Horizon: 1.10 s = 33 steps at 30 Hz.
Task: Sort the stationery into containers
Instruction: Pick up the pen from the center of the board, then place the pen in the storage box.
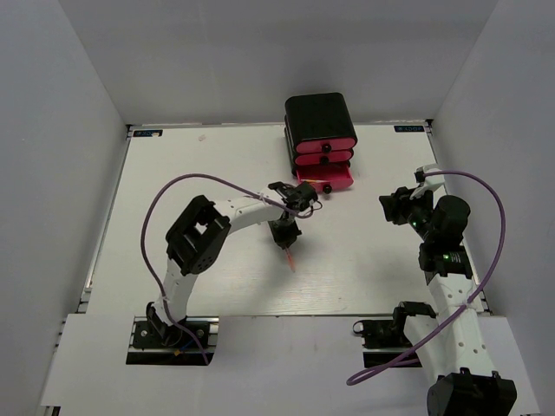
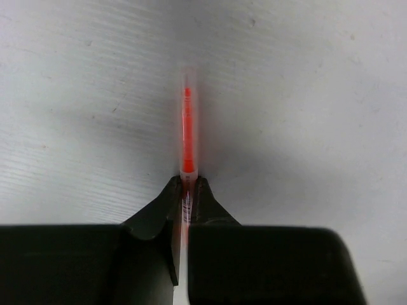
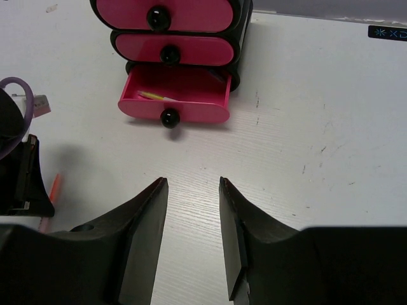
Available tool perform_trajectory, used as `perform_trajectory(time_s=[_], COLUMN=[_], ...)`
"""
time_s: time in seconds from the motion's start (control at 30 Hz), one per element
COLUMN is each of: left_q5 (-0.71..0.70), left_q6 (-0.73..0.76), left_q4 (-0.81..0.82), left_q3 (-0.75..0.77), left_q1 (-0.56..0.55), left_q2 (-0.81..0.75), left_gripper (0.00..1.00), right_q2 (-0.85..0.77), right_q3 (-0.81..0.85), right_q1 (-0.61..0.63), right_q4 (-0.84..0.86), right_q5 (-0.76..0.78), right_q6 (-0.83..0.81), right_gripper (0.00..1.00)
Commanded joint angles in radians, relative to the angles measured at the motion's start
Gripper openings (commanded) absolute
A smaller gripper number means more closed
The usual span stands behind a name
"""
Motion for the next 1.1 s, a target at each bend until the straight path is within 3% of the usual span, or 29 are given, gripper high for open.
perform_trajectory(time_s=[0.0, 0.1, 0.13, 0.23, 0.43, 0.8, 1.07], left_q5=[-0.027, -0.048, -0.026, 0.081, 0.206, 0.156, 0.082], left_q6=[0.145, 0.417, 0.521, 1.004, 1.489, 1.789, 1.845], left_q4=[0.055, 0.174, 0.301, 0.548, 0.646, 0.925, 1.038], left_q3=[-0.088, -0.148, -0.172, -0.248, -0.124, 0.120, 0.249], left_q1=[-0.006, -0.025, -0.025, -0.025, -0.025, 0.006, 0.015], left_q2=[-0.028, -0.143, -0.242, -0.388, -0.352, -0.108, 0.046], left_gripper=[0.00, 0.00, 0.00, 0.00, 0.00, 0.00, 0.00], right_q2=[-0.014, -0.014, -0.014, -0.016, -0.013, -0.025, -0.028], right_q3=[0.001, -0.001, -0.001, -0.004, -0.005, -0.007, -0.002], right_q1=[-0.006, -0.007, -0.006, -0.004, -0.007, -0.009, -0.007], right_q4=[0.048, 0.050, 0.050, 0.053, 0.058, 0.058, 0.056], right_q5=[-0.017, -0.025, -0.027, -0.028, -0.036, -0.047, -0.050], right_q6=[0.009, 0.009, 0.009, 0.007, 0.004, 0.006, 0.010], right_gripper=[0.44, 0.44, 0.44, 0.44, 0.44, 0.44, 0.44])
